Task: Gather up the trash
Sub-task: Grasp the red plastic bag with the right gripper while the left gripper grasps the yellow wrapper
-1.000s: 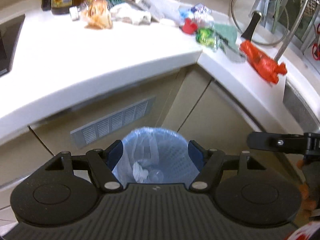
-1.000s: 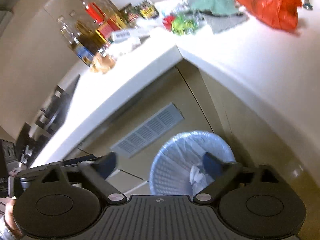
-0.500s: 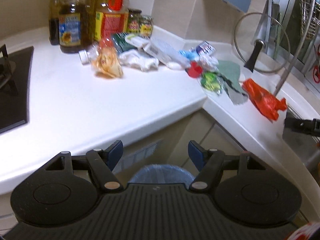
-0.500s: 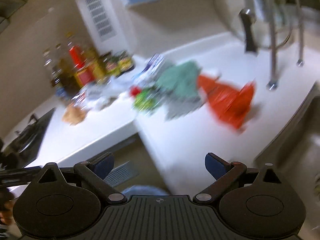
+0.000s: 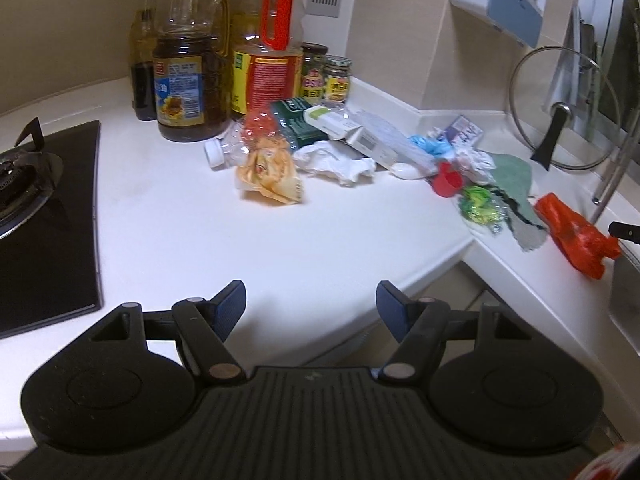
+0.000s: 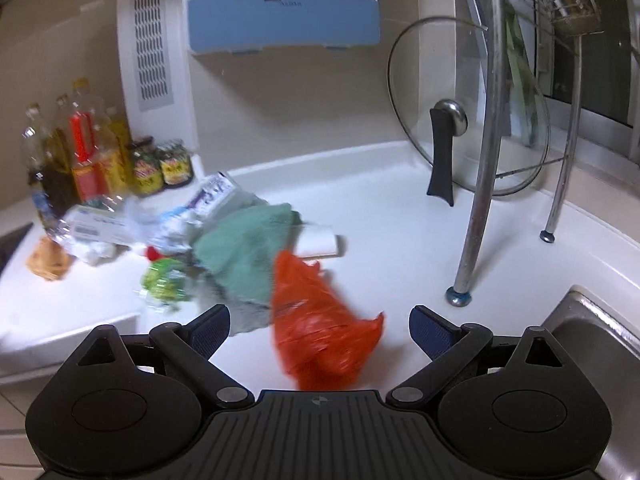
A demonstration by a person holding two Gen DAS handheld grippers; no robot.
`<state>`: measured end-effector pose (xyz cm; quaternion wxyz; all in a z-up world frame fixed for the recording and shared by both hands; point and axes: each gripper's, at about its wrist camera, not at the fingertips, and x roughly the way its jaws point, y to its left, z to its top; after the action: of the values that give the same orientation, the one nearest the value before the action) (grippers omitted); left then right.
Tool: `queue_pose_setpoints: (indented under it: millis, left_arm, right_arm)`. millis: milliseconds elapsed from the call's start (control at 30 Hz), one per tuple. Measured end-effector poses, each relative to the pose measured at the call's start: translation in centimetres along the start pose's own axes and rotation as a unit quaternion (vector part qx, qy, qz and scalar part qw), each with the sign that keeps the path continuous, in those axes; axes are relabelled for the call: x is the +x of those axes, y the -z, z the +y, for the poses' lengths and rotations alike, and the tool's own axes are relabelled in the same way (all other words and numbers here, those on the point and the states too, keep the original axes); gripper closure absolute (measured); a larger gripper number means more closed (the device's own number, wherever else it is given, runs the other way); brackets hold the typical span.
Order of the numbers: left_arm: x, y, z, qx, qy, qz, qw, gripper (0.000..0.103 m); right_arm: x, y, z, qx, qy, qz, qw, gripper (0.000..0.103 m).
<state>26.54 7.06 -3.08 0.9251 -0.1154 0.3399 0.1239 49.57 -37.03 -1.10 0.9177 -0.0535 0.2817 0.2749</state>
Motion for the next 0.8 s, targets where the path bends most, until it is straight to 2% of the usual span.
queue_pose_setpoints:
  millis: [200, 400, 800]
  left_arm:
    - [1.4, -0.3, 0.6, 0.001, -0.013, 0.006, 0.9999, 0.034]
    - [1.9, -0.7, 1.2, -0.003, -0.019, 0.009, 0.9998, 0.034]
    - [2.9, -1.5, 1.7, -0.001, -0.019, 0.006, 0.9998, 0.034]
  right_arm:
    - [4.1, 0.5, -1.4, 0.008, -0.023, 0.033, 0.999, 0.010]
    - [5.9, 1.2, -0.9, 0.008, -0.031, 0.054, 0.998, 0.030]
    - [4.3, 1.5, -0.7, 0.032, -0.025, 0.022, 0.999, 0.052]
